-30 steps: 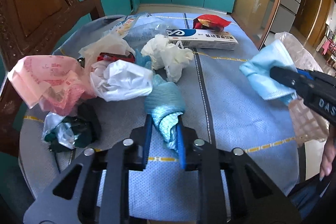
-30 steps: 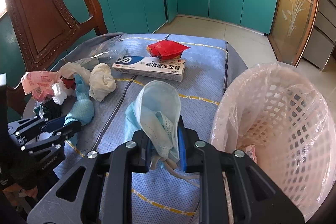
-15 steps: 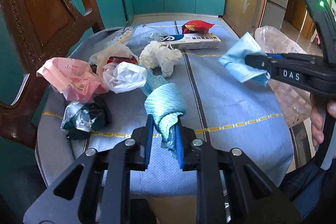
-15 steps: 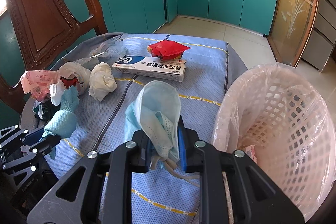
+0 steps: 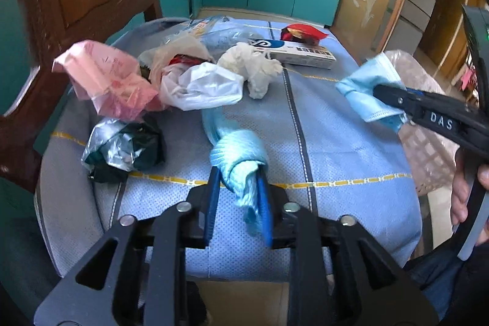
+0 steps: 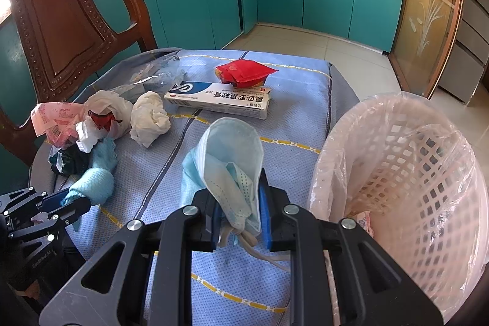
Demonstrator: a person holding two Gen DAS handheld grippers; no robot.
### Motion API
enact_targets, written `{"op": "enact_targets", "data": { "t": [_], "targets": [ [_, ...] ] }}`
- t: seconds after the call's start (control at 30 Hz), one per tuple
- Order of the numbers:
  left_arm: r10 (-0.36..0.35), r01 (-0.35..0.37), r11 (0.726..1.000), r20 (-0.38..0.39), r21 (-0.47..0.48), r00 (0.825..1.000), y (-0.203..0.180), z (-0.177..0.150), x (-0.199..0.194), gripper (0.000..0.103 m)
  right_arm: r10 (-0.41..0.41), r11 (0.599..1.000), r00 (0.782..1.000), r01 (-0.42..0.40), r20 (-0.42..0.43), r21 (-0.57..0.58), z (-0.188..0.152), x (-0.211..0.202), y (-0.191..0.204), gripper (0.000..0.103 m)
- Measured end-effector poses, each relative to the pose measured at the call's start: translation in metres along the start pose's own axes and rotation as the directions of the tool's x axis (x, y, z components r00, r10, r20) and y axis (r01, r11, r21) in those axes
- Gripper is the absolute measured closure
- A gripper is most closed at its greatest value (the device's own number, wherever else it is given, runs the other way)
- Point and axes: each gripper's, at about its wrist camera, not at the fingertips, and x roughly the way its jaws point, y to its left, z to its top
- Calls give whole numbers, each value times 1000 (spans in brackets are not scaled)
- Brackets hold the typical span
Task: Collect trash
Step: 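Close the left tool on the teal cloth and lift it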
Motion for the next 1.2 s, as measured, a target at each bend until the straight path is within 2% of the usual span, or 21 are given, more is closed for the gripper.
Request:
{"op": "enact_targets", "data": {
  "t": [0.1,0.17,0.23,0.33,0.37,0.4,0.5,0.93,1.2],
  "targets": [
    [6,-6,1000,8,-2,1000,0,2,3,54,0,1000,1000,0,-1,-1,0,0,0,81],
    [12,-12,1000,7,6,1000,-2,5,7,49,1,1000,1000,-1,-1,-4,0,0,1,81],
    [27,-27,999,-8,18,1000,-3,7,14,49,5,1000,1000,-5,0,-7,-1,0,2,81],
    [31,-31,999,-45,18,998,-2,6,25,50,10,1000,1000,-10,-3,-18,-2,0,4,81],
    [37,-35,999,-55,23,998,-2,5,27,59,10,1000,1000,-10,-4,-22,-2,0,5,81],
    [39,-37,999,-54,32,998,-4,3,28,63,11,1000,1000,-11,-5,-26,-3,1,6,81],
    [51,-48,997,-36,61,998,-8,1,25,69,9,999,1000,-10,-8,-41,-4,1,10,81],
    [62,-70,991,72,113,996,-24,0,-9,70,1,998,1000,-2,-9,-58,-6,2,15,81],
    [67,-79,989,99,123,993,-27,2,-16,70,2,998,1000,-2,-6,-62,-7,1,17,81]
  ]
}}
